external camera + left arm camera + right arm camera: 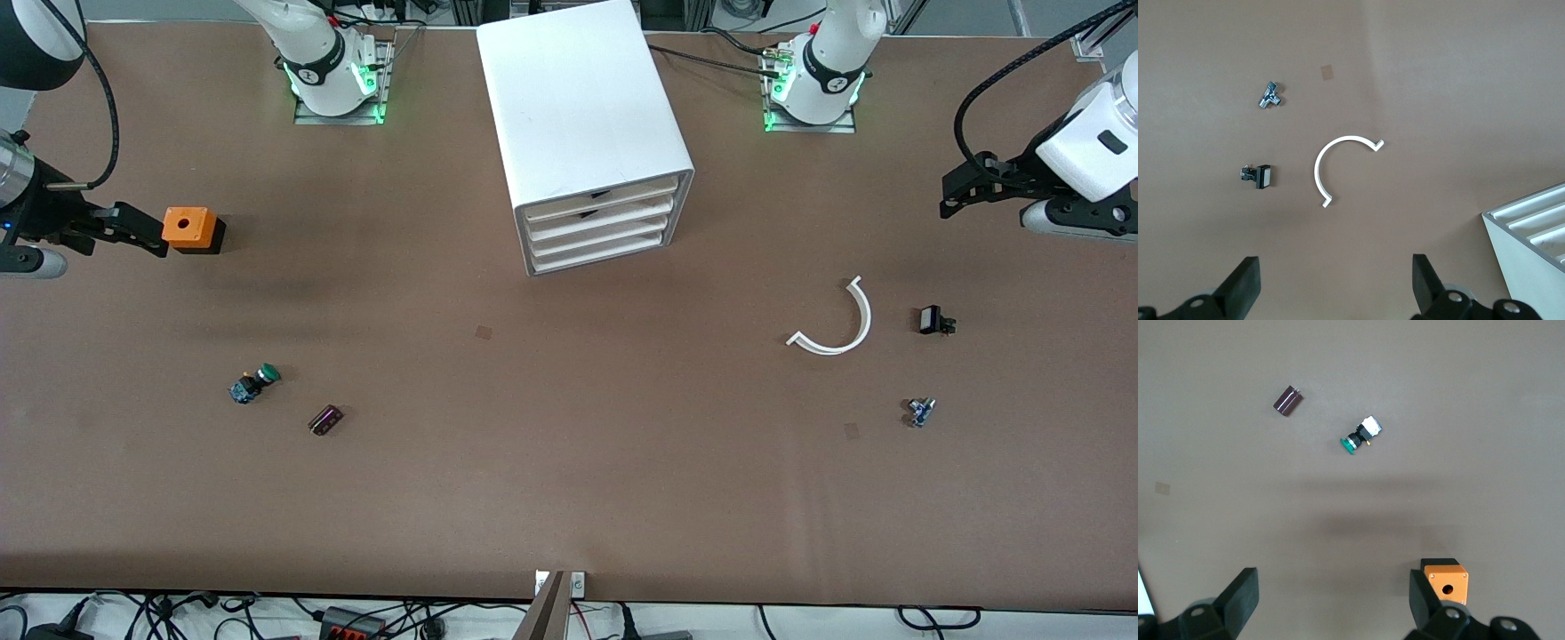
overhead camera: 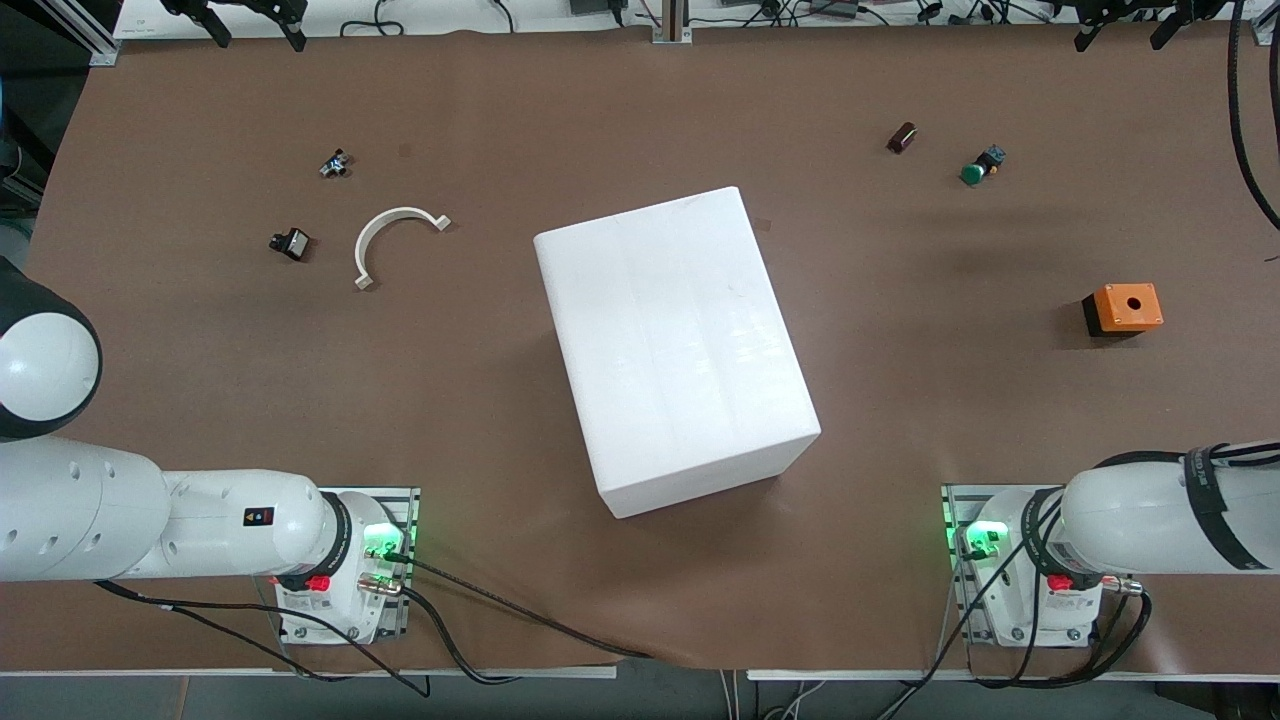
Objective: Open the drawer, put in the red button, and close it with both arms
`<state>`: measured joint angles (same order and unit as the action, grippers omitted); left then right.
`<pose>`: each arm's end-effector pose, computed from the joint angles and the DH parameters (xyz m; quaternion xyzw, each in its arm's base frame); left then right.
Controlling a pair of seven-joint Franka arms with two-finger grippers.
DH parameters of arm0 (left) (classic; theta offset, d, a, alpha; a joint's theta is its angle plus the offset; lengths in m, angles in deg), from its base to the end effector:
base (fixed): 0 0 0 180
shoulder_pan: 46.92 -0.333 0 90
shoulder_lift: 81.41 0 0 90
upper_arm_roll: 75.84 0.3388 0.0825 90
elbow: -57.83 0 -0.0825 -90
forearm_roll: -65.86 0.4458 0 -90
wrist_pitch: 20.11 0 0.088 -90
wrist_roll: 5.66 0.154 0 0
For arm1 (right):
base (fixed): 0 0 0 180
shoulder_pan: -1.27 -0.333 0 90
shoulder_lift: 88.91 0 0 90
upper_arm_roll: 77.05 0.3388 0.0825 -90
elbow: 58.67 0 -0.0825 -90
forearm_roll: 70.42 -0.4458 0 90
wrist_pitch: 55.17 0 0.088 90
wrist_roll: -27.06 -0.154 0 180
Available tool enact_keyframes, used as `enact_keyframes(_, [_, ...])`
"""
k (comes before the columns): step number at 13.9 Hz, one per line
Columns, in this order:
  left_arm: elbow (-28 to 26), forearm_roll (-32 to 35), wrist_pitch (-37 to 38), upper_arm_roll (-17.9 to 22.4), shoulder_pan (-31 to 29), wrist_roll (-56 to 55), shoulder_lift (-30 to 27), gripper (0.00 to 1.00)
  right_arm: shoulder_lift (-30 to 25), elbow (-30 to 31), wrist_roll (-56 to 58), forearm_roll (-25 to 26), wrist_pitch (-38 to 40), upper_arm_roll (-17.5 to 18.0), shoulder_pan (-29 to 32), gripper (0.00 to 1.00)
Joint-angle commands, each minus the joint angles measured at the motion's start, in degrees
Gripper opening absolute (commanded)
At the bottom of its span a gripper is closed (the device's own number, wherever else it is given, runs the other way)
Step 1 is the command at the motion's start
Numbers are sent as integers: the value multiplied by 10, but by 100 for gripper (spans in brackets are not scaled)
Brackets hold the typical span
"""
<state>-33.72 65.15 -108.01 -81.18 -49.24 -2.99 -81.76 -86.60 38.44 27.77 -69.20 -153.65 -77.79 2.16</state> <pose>0.6059 -0.0341 0.5866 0.9983 -0.0497 -0.0288 0.0058 0.6345 -0.0209 0.5212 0.9999 -0.0064 -0.0084 0.0106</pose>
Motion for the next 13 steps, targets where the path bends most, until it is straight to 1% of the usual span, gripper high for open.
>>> enact_keyframes(1, [4, -3, 6, 3, 0, 8, 2, 100, -28, 37, 8, 4, -20, 4, 3, 100])
enact_keyframes(6, [17, -6, 7, 3, 2, 6, 10, 100, -31, 33, 16, 5, -6, 6, 2, 100])
enact_keyframes(13, [17, -8, 17, 3, 1, 7, 11, 100, -27, 31, 15, 2, 9, 5, 3, 100])
